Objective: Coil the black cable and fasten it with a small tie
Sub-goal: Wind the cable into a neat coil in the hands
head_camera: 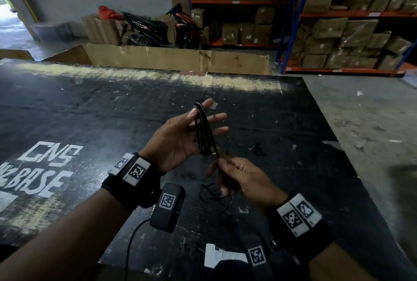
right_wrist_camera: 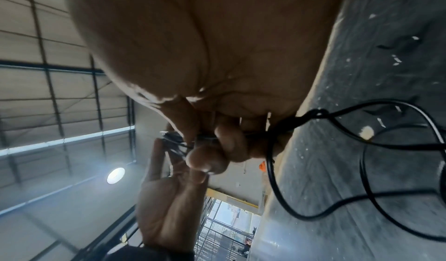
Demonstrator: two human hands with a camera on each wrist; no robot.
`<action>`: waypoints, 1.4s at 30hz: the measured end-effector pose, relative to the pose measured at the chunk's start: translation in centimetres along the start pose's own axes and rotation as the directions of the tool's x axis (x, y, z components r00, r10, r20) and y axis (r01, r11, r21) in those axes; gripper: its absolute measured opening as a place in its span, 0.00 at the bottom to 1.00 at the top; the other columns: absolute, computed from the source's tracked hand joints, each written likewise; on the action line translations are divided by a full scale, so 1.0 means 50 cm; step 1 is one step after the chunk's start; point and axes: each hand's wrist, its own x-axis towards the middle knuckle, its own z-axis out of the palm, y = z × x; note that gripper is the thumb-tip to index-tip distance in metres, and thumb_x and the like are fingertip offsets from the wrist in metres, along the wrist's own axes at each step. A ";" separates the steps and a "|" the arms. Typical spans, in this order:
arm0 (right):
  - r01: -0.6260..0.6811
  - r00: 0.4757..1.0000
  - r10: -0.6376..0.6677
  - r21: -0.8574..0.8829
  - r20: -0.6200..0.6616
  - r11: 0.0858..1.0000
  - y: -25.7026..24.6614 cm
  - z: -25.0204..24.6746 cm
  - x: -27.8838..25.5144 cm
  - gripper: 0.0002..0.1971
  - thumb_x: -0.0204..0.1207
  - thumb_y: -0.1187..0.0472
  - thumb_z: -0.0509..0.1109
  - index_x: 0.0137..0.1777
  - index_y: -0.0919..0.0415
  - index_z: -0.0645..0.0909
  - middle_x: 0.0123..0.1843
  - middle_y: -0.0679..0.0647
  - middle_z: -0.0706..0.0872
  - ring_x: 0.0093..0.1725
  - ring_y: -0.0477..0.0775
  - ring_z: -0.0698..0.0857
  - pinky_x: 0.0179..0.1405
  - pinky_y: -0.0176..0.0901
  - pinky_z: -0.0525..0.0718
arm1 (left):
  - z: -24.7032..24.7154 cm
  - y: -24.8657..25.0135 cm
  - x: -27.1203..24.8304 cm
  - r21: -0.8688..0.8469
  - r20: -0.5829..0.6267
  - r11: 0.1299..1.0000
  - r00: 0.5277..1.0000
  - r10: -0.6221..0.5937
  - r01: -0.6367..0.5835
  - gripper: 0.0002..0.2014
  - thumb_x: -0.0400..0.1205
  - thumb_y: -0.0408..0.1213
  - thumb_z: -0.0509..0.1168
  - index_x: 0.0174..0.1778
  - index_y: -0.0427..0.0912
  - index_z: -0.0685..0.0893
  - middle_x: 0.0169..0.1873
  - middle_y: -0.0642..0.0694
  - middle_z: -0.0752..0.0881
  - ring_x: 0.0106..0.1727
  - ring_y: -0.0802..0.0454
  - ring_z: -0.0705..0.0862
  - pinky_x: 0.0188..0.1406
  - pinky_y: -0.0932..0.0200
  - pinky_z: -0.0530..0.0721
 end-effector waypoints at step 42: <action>0.137 0.836 -0.301 -0.357 -0.458 0.924 -0.030 -0.010 0.035 0.06 0.75 0.57 0.68 0.51 0.52 0.81 0.41 0.52 0.94 0.40 0.50 0.94 0.42 0.53 0.92 | -0.006 -0.048 0.005 0.362 -0.184 0.932 0.980 0.080 -0.009 0.20 0.86 0.47 0.67 0.64 0.35 0.91 0.63 0.62 0.90 0.62 0.36 0.84 0.54 0.42 0.78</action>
